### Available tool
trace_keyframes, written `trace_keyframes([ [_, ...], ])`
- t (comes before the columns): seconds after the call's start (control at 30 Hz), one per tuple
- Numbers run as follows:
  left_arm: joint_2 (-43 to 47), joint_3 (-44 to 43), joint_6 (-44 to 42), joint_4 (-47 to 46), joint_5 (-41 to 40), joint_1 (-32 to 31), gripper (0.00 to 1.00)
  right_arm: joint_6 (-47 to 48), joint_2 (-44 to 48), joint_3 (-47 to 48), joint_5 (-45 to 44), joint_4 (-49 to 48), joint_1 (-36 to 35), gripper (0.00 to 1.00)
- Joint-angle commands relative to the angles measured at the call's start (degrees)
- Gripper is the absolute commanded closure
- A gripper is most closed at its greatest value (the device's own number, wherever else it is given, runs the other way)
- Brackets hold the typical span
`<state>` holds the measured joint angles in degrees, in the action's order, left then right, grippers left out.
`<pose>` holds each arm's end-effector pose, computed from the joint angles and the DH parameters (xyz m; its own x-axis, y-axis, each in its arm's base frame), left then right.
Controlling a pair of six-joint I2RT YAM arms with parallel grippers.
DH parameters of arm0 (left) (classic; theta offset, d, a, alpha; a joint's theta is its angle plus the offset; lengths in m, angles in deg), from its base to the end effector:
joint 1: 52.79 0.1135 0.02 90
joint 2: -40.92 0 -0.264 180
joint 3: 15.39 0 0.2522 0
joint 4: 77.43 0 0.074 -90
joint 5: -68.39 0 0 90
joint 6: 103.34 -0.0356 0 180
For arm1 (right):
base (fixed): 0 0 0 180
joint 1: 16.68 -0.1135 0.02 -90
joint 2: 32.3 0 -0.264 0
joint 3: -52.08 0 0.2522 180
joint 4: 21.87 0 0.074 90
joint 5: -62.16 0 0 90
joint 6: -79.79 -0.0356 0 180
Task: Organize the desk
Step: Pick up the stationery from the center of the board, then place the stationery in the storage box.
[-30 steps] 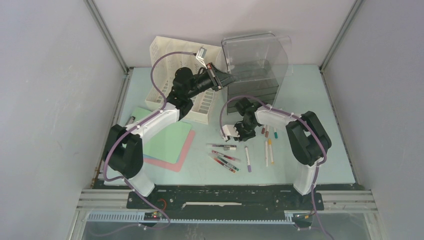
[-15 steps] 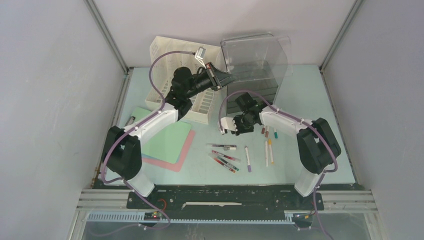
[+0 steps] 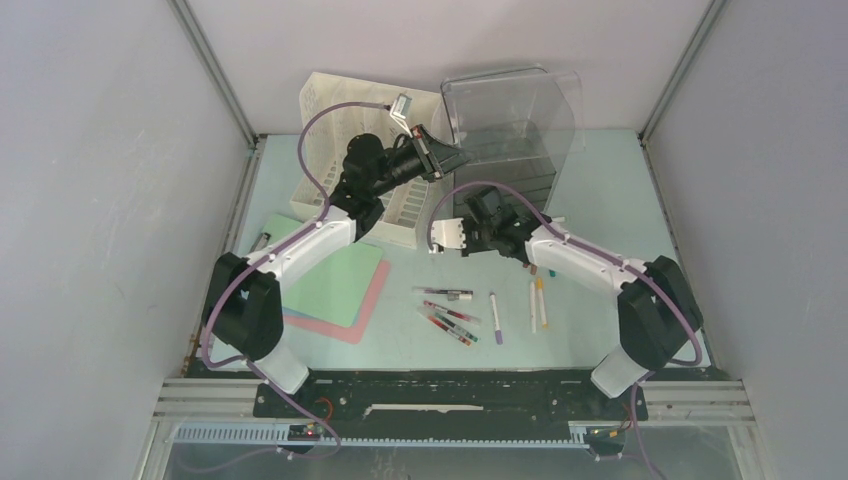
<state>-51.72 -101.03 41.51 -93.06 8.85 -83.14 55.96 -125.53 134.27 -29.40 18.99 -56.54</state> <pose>0.3240 -0.2106 0.3622 -0.6352 -0.4448 -0.6314 0.6056 0.2205 -0.7646 0.2693 0.2236 0.2425 0.3302 -0.9155 -0.2297 -0.8062 -0.1470 -0.5731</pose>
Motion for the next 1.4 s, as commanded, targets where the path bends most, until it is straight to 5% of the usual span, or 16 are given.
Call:
trace_keyframes([
  [0.0,4.7,0.3,-2.7,-4.9,1.4,0.3,1.00,0.0,4.5,-2.9,-8.6,-10.2,-0.4,1.00],
  [0.47,4.8,0.3,-2.7,-4.9,1.6,0.3,1.00,2.9,7.5,-10.3,-14.4,-28.6,-0.3,1.00],
  [0.77,4.5,0.3,-2.6,-5.0,1.7,0.4,1.00,0.5,9.8,-10.8,-12.9,-30.0,-0.3,1.00],
  [1.03,4.5,0.2,-2.4,-4.9,1.7,0.5,1.00,3.5,8.3,-18.5,-17.0,-53.4,0.1,1.00],
  [1.37,4.3,0.3,-1.9,-5.4,1.8,0.5,1.00,1.3,3.4,-21.8,-18.7,-70.1,3.0,1.00],
])
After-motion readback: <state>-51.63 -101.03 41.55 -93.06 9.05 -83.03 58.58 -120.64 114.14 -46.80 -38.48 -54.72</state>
